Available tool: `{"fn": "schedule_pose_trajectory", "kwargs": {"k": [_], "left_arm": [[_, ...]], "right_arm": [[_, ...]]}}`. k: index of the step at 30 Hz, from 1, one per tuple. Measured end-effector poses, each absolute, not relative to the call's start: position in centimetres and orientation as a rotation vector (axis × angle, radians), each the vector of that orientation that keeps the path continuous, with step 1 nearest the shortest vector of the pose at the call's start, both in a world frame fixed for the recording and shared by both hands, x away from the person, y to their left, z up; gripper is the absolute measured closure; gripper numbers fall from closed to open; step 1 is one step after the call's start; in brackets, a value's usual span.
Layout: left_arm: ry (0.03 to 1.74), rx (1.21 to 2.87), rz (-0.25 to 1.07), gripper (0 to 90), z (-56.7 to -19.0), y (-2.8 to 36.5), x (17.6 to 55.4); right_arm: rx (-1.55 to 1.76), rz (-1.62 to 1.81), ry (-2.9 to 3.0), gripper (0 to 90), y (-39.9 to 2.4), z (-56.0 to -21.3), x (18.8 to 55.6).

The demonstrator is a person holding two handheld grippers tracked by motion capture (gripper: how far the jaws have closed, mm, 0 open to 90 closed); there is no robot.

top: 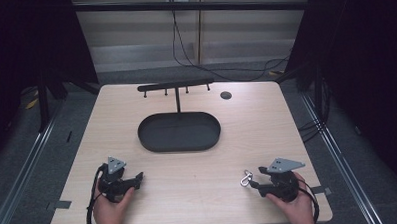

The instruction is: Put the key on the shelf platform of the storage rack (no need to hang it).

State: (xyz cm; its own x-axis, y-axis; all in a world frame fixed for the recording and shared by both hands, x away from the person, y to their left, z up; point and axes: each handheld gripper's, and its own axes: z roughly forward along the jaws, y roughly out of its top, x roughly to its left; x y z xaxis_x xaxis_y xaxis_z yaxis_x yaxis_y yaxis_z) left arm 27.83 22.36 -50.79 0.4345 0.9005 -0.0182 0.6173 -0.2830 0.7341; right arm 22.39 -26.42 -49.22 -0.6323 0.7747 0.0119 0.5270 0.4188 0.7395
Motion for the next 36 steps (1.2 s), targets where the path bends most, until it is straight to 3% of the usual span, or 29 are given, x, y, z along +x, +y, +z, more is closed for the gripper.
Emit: {"fn": "schedule_pose_trajectory", "kwargs": {"k": [14, 28, 29, 36], "left_arm": [[1.271, 2.013, 0.537, 23.8, -50.8, 22.4, 27.9], [1.268, 2.014, 0.538, 23.9, -50.8, 22.4, 28.0], [1.268, 2.015, 0.537, 23.9, -50.8, 22.4, 28.0], [1.268, 2.014, 0.538, 23.9, -50.8, 22.4, 28.0]], "right_arm": [[1.118, 0.991, 2.386, 60.4, -24.6, -49.2, 23.6], [1.205, 0.979, 2.365, 73.3, -24.4, -49.5, 23.8], [1.189, 1.008, 2.347, 89.1, -24.5, -49.3, 23.8], [1.169, 0.982, 2.364, 89.7, -23.9, -48.9, 23.8]]}}
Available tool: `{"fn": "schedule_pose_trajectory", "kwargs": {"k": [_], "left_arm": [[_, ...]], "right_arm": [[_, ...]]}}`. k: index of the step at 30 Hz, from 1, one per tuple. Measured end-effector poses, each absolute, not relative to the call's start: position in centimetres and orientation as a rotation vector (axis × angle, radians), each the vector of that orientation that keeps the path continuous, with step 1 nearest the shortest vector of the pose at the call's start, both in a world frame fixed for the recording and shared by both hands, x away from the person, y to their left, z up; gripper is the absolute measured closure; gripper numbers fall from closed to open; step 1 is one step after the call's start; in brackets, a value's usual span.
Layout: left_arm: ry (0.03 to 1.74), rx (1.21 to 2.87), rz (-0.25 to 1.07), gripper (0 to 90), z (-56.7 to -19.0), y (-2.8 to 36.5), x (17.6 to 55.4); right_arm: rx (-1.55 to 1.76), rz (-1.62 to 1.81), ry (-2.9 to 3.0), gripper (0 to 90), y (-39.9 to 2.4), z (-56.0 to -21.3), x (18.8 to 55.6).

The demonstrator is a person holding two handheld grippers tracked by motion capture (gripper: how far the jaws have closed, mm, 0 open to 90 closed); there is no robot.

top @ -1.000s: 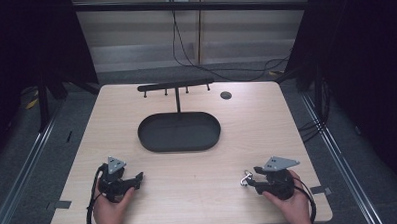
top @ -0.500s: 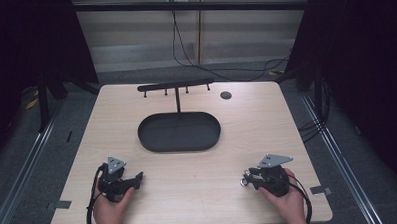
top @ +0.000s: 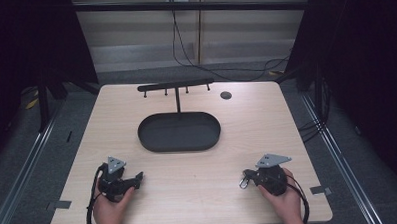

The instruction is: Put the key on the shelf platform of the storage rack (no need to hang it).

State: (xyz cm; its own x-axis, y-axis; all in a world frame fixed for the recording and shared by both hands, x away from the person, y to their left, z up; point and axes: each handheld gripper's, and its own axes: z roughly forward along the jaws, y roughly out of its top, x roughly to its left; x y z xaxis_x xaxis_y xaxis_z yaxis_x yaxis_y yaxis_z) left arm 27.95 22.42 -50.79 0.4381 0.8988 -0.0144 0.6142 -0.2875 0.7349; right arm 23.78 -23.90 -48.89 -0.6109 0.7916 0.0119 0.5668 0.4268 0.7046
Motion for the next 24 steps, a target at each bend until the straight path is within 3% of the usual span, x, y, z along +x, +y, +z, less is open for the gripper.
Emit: {"fn": "schedule_pose_trajectory", "kwargs": {"k": [24], "left_arm": [[1.268, 2.015, 0.538, 23.9, -50.8, 22.4, 28.0]], "right_arm": [[1.129, 1.087, 2.336, 89.9, -23.1, -43.8, 26.1]]}}
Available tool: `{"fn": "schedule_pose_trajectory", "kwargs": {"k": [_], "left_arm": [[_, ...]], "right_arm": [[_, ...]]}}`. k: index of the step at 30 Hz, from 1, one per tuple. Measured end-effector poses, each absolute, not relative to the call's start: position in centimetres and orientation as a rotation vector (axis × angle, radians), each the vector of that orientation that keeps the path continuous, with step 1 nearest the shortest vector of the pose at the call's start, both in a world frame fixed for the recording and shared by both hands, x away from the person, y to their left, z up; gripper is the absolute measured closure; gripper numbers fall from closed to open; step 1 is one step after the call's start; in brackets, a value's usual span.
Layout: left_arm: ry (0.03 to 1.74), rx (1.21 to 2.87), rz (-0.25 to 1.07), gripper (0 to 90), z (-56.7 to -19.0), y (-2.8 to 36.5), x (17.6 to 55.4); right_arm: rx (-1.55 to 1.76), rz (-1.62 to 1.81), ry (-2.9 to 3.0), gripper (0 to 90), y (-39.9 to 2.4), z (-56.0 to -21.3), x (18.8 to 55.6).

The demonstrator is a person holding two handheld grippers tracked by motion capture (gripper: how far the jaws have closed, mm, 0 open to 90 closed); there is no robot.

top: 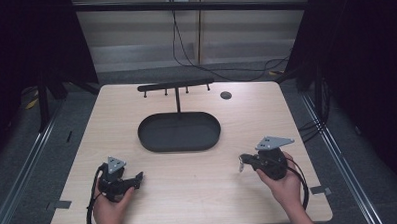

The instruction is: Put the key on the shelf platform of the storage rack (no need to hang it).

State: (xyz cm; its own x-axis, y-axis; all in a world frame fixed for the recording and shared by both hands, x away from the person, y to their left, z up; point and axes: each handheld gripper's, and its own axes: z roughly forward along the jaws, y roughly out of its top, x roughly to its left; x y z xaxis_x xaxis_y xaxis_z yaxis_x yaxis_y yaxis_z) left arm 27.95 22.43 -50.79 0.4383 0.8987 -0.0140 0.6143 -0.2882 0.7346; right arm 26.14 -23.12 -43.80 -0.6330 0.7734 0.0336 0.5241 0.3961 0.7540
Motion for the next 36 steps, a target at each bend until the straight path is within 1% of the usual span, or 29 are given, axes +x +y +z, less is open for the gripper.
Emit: {"fn": "schedule_pose_trajectory", "kwargs": {"k": [21, 36], "left_arm": [[1.268, 2.015, 0.538, 23.9, -50.8, 22.4, 28.0], [1.268, 2.015, 0.538, 23.9, -50.8, 22.4, 27.9]], "right_arm": [[1.108, 1.112, 2.331, 89.8, -21.5, -41.2, 28.3], [1.09, 1.097, 2.339, 89.8, -19.6, -40.2, 29.4]]}}
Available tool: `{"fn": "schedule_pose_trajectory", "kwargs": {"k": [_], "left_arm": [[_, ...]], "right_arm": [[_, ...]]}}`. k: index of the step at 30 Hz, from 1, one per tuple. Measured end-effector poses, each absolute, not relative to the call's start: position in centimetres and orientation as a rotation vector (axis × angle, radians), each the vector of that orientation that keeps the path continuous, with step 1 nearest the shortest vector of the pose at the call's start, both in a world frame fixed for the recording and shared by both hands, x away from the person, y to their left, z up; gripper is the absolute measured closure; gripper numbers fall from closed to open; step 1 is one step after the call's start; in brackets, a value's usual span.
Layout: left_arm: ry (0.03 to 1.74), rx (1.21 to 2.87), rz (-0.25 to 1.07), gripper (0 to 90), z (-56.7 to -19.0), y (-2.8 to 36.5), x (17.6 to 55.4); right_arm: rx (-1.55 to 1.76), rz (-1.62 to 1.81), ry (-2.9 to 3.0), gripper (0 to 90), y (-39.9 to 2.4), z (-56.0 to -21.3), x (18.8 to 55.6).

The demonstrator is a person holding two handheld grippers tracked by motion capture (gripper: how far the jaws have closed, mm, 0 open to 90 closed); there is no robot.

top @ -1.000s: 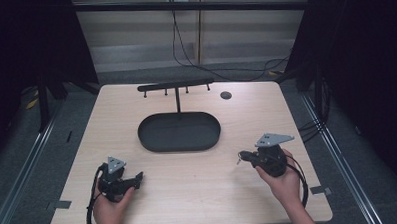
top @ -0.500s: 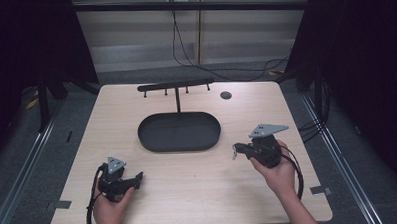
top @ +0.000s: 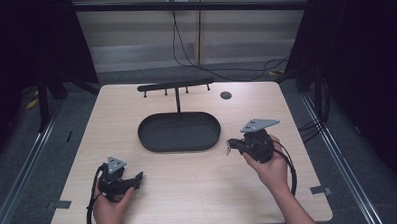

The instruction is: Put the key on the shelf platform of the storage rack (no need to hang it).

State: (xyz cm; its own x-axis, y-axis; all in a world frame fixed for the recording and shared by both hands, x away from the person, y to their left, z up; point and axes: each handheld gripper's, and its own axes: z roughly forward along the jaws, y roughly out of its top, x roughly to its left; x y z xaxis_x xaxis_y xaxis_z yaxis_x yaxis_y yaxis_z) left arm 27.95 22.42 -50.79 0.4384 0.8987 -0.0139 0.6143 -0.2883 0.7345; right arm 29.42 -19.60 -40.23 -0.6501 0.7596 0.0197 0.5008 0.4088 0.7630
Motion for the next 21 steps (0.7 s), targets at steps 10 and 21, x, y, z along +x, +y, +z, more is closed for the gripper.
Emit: {"fn": "schedule_pose_trajectory", "kwargs": {"k": [10, 21], "left_arm": [[1.268, 2.015, 0.537, 23.9, -50.8, 22.4, 27.9], [1.267, 2.016, 0.537, 23.9, -50.8, 22.4, 27.9]], "right_arm": [[1.085, 1.101, 2.34, 89.8, -18.6, -39.4, 30.4], [1.072, 1.091, 2.329, 89.8, -17.6, -38.7, 31.5]]}}
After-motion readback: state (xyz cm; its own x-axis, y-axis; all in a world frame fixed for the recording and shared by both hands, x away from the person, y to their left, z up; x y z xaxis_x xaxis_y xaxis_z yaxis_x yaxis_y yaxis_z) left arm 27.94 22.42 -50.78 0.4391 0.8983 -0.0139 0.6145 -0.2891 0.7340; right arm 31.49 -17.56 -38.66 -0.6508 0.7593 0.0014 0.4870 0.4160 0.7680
